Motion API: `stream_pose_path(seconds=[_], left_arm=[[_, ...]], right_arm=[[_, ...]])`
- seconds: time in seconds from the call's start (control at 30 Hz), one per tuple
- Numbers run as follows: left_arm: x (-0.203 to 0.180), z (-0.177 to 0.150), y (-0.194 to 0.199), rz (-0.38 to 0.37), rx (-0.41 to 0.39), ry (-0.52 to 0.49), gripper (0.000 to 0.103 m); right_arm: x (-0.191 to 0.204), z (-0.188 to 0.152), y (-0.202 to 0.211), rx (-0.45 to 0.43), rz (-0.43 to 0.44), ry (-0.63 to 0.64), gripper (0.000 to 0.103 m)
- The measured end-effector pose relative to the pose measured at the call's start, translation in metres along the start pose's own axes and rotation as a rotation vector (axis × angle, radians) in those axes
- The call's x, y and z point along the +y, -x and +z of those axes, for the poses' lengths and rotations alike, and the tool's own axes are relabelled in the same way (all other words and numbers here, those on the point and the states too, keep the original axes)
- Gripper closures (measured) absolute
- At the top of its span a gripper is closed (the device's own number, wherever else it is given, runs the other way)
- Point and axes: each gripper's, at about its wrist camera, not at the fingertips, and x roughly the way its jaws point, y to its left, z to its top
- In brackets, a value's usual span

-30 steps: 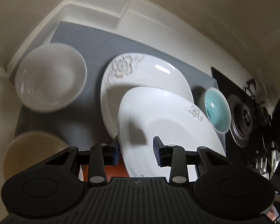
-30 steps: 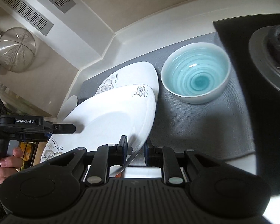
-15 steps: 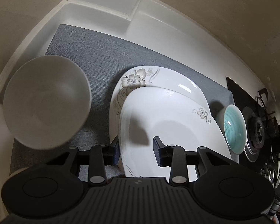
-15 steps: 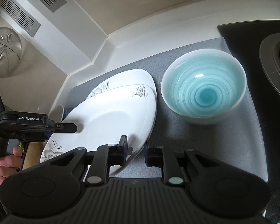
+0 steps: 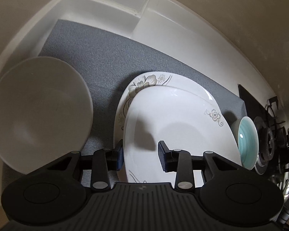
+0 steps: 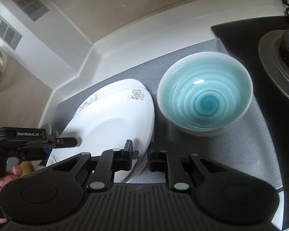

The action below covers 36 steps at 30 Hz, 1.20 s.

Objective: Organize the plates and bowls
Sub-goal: 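Lift the white square plate with both grippers and lower it onto the other white plate, then open both grippers and move them to the brown-orange plate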

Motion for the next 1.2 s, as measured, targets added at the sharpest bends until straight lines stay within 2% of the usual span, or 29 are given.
stream_pose_path(seconds=[0.1,0.2,0.43,0.57,0.7,0.77,0.93,1.03,1.2], left_arm=[[0.001,-0.003,0.001,-0.012,-0.005,0.018,0.066],[0.012,-0.007,0.004,-0.063,0.017,0.085,0.065],[0.037,-0.029,0.017,-0.175,0.029,0.237,0.064],[0.046,-0.030,0.024,-0.204,0.043,0.299,0.063],[0.053,-0.036,0.045,-0.197,-0.009,0.366,0.063],[0.047,-0.041,0.050,-0.163,-0.019,0.333,0.063],[0.019,-0.058,0.033,-0.039,0.017,0.174,0.063],[0.003,-0.066,0.024,0.047,-0.008,0.081,0.068],[-0.001,-0.065,0.020,0.041,-0.041,0.052,0.080]], right_arm=[[-0.003,-0.001,-0.001,-0.022,-0.014,-0.043,0.088],[-0.013,-0.002,-0.002,-0.023,0.002,-0.148,0.090],[-0.019,-0.007,-0.004,-0.050,0.014,-0.188,0.091],[-0.021,-0.008,-0.006,-0.062,0.025,-0.210,0.092],[-0.024,-0.008,-0.010,-0.054,0.036,-0.230,0.093],[-0.030,-0.009,-0.013,-0.039,0.062,-0.273,0.093],[-0.029,-0.007,-0.013,0.004,0.073,-0.227,0.089],[-0.020,-0.007,-0.005,0.008,0.049,-0.160,0.083],[0.007,-0.012,0.002,0.037,-0.032,0.056,0.081]])
